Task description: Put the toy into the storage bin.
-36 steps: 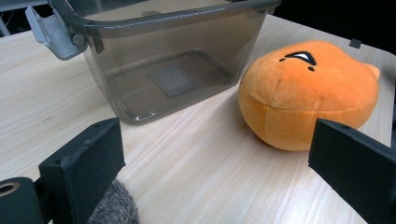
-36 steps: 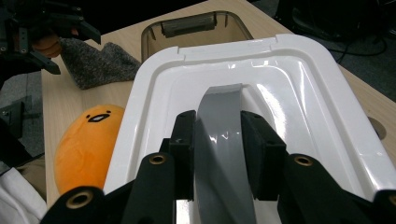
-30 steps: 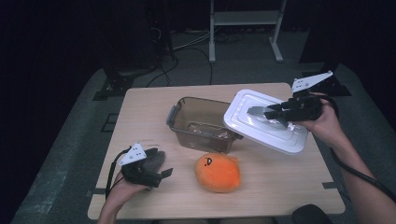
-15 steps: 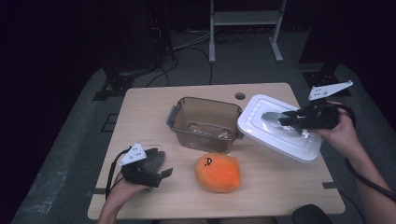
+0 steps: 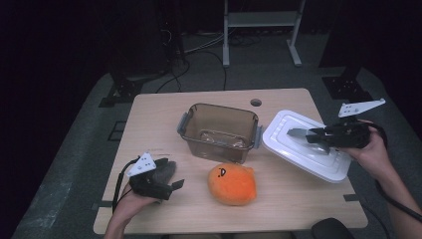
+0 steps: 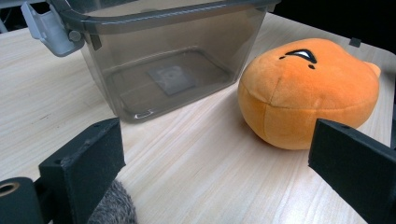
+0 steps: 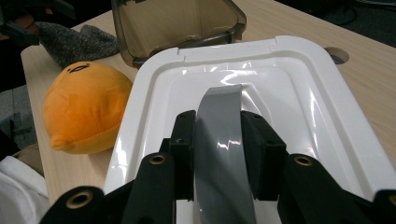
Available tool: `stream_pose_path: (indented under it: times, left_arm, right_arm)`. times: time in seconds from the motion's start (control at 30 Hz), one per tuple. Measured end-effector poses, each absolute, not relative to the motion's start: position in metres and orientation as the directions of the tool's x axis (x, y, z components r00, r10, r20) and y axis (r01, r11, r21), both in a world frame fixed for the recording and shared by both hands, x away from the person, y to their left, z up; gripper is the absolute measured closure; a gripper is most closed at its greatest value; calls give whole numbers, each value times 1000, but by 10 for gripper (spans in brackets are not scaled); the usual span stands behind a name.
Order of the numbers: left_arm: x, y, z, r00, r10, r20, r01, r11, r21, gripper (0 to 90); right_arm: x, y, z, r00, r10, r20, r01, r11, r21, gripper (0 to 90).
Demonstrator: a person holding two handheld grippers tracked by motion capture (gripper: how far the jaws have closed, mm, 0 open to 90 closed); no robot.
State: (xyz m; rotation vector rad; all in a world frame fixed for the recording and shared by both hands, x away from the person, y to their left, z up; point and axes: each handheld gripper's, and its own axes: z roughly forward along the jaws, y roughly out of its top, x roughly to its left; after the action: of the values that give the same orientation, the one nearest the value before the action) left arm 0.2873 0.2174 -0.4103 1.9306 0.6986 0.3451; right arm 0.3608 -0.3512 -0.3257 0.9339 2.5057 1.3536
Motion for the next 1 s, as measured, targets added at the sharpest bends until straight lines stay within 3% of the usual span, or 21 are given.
stream_pose_path:
  times: [1.0]
  left_arm:
    - [286,216,-408,794,605,-61,311,-318,895,28]
  right_arm:
    - [356,-370,-386,-751,617,236,540,367,758,662]
